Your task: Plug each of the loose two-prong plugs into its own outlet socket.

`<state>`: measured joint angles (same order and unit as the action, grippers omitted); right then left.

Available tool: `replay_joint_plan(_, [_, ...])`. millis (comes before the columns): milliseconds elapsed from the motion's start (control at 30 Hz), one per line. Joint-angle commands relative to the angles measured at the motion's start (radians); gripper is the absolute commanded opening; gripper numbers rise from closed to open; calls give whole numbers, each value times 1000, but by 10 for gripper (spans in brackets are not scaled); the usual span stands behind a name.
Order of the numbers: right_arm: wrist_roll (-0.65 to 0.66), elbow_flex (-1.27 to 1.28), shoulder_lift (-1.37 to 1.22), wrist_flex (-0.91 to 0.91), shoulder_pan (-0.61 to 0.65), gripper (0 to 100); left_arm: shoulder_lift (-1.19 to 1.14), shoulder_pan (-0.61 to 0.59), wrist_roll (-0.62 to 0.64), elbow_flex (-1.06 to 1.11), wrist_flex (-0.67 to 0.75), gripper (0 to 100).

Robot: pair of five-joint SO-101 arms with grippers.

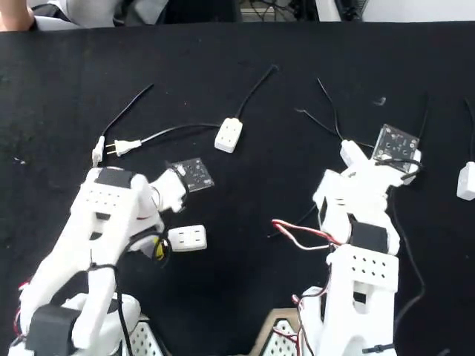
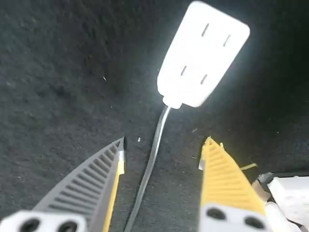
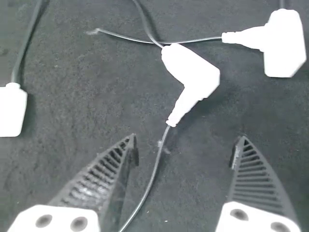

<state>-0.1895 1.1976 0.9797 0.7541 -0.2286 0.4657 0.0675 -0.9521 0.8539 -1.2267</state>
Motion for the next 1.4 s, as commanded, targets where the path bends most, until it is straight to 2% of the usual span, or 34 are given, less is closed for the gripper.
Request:
replay_joint_plan(0, [11, -7, 28, -17, 26, 301, 51, -22, 153, 90, 149, 211])
replay_joint_plan(100, [11, -7, 28, -17, 20, 301, 61, -51, 305, 153, 276, 200])
replay_joint_plan(233, [11, -7, 28, -17, 23, 301, 52, -44, 456, 157, 333, 199])
replay_joint_plan(333, [11, -7, 28, -17, 25, 301, 52, -1, 519, 157, 371, 199])
replay_joint_plan(433, [11, -7, 28, -15, 21, 301, 63, 38, 523, 157, 356, 199])
replay_joint_plan(567, [11, -5, 28, -14, 21, 301, 63, -48, 520, 61, 216, 199])
replay_joint_plan(667, [11, -5, 28, -15, 25, 301, 52, -84, 456, 25, 87, 199])
replay_joint_plan(733, [11, -5, 28, -15, 25, 301, 52, -74, 414, 61, 57, 199])
replay_joint_plan(867, [11, -5, 28, -15, 25, 301, 52, -65, 411, 104, 120, 199])
replay_joint_plan(1000, [11, -5, 28, -15, 25, 301, 52, 22, 506, 148, 233, 199])
replay_joint_plan(1167, [11, -5, 28, -15, 23, 301, 52, 125, 594, 130, 296, 199])
replay_joint_plan(1367, [11, -5, 28, -12, 20, 301, 52, 68, 608, 108, 336, 199])
